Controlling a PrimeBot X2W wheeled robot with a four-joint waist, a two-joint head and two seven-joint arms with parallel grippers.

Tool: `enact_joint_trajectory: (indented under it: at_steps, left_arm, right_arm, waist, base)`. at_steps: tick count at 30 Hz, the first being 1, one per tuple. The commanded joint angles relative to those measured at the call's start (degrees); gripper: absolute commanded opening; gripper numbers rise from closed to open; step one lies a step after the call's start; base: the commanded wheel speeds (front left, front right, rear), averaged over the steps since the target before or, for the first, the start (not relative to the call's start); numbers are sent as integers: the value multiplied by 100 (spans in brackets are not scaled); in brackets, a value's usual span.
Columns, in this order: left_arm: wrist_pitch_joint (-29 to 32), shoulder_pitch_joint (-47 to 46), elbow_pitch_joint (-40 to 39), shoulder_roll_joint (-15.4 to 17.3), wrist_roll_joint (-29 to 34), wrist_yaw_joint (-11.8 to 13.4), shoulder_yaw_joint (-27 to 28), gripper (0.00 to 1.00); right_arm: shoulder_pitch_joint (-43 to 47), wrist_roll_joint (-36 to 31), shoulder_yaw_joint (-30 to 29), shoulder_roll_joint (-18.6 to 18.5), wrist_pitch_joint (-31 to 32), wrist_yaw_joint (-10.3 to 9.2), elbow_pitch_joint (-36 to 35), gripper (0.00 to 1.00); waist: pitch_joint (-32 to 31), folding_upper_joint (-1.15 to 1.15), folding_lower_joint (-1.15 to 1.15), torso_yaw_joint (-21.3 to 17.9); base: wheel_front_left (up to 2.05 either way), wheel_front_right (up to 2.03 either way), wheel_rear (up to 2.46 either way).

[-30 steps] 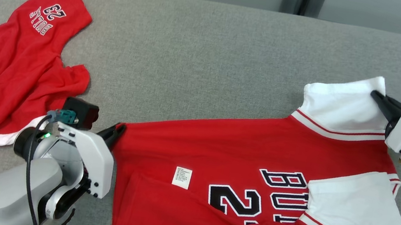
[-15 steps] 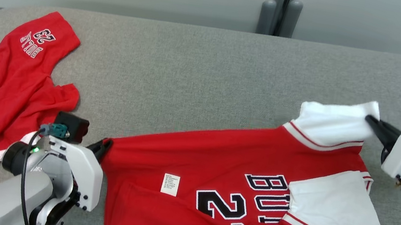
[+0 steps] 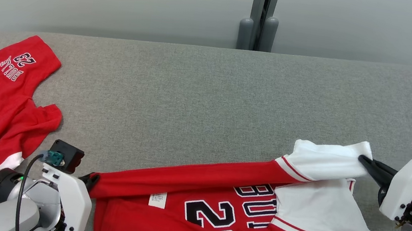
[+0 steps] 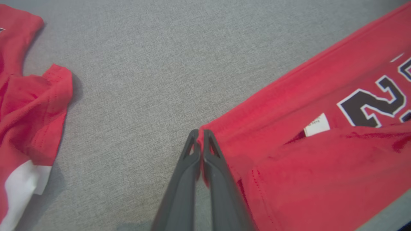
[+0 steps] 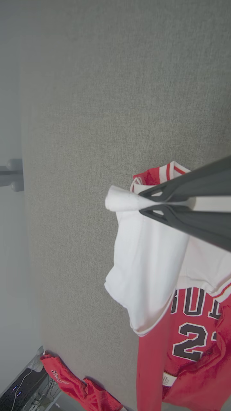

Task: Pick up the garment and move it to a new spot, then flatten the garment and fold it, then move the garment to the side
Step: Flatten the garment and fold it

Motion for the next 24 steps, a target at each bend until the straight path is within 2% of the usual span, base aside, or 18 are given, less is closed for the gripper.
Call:
enact_joint_trajectory:
  at_steps: [1,14,24]
  left_arm:
    - [58,66,7,94,65,19,-9,0]
    - [279,71,-128,181,268,48,-88,0]
    - [484,294,-433,240,242,108,-122,0]
  right_arm:
    - [117,48,30,-90,-15,2,-69,0]
    - [512,379,-23,-225,158,2,-286,0]
    - [904,523,-94,-287,257,2,-347,0]
  waist:
    - [-1,0,0,-38]
    - [114,0,0,-104]
    - [-47,0,0,-45]
  base:
    - [0,0,0]
    - [0,0,0]
    - [0,0,0]
